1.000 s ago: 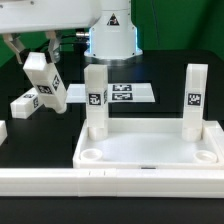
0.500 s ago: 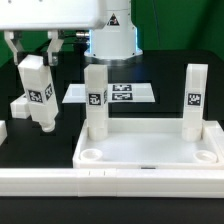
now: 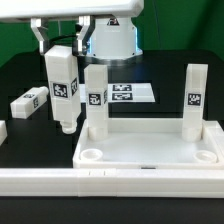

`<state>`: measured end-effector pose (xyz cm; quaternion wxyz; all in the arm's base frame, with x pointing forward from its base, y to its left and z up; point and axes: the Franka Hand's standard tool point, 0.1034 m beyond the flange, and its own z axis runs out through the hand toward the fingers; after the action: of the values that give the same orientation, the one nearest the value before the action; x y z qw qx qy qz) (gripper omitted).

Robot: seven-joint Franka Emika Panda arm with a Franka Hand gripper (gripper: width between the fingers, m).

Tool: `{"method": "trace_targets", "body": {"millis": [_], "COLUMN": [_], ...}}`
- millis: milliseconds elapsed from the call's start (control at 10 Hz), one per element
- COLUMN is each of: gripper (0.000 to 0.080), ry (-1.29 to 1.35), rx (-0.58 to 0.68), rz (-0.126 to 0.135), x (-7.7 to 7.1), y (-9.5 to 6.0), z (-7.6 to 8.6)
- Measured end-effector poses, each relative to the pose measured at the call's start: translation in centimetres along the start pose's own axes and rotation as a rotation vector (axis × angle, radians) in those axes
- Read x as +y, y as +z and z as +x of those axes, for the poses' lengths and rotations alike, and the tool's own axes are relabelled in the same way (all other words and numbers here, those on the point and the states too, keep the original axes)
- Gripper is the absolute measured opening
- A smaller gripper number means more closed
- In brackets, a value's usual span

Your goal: Assemble desk

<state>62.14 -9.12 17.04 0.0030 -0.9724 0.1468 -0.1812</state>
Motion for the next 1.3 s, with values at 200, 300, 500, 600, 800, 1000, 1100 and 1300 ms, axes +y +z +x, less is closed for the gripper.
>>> {"method": "trace_targets", "body": {"millis": [200, 300, 500, 600, 800, 1000, 1100, 1300], "gripper": [0.0294, 0.0294, 0.0294, 0.0294, 0.0294, 0.0294, 0.0294, 0.0294], "ry": [-0.01, -0.035, -0.077, -0.078, -0.074, -0.082, -0.111, -0.117], "rx": [0.0, 0.001, 0.01, 0.01, 0.01, 0.02, 0.033, 0.022], "rz": [0.027, 0.048, 0.069, 0.07, 0.067, 0.068, 0.077, 0.091], "x": [-2.7, -5.2, -10.0, -9.5, -9.2, -9.9, -11.7, -15.8], "y": [-0.6, -0.8, -0.5, -0.5, -0.4, -0.5, -0.6, -0.2], "z": [0.0, -0.2, -1.0, -0.9, -0.9, -0.9, -1.4, -3.0]}}
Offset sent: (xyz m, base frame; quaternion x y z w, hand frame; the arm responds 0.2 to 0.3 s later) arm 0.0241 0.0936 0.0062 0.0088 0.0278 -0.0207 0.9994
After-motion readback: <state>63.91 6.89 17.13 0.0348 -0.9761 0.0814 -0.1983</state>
